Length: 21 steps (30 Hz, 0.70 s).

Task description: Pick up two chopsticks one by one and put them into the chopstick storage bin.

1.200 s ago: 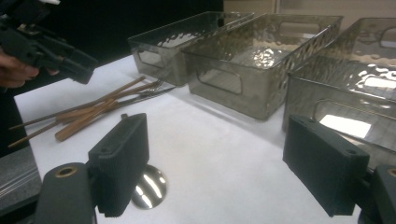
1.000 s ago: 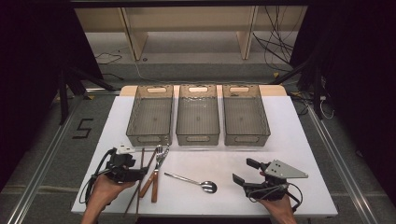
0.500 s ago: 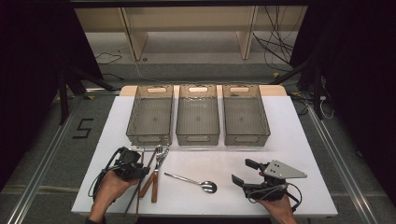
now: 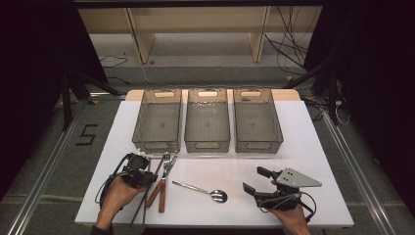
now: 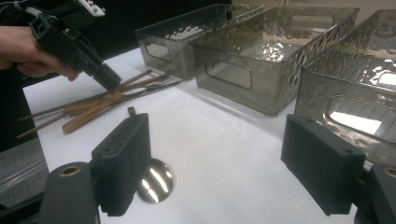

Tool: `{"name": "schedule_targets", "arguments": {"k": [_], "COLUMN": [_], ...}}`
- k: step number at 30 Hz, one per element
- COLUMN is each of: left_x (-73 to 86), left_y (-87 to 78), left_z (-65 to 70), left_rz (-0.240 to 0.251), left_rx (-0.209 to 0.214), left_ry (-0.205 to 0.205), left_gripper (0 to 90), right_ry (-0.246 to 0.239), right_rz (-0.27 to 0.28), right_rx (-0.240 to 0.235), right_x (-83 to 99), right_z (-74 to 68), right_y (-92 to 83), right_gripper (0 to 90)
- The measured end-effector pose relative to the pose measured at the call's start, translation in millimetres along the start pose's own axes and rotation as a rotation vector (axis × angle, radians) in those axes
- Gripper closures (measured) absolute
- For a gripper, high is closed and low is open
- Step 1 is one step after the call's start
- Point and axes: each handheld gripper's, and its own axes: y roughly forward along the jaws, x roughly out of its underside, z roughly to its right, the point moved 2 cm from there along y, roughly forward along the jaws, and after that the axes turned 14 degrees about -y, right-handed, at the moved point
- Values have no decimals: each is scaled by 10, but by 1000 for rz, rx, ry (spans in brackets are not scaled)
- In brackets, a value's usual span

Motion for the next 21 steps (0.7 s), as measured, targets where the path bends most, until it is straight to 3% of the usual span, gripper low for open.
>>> {"name": "schedule_targets", "arguments": {"k": [5,11,17,21], "left_x": [12,11,1,-6], "left_y": [63,68,71,71], "left_z": [21,20,-6,-21], "left_rz": [-36,-34,-15,-18], "left_rx": [7,-11,-3,5], "left_ry": [6,2,-46,-49], "left_gripper": [740,777,833,840], "right_ry": [-1,-5,-13,-10], "right_rz": [3,4,4,4], "right_rx": [4,7,6,3], "right_x": [-3,-4,-2,3], "right_z": [2,-3,-6,2], "right_y": [-11,-6,-7,-1], "right_gripper": [248,253,254,256]}}
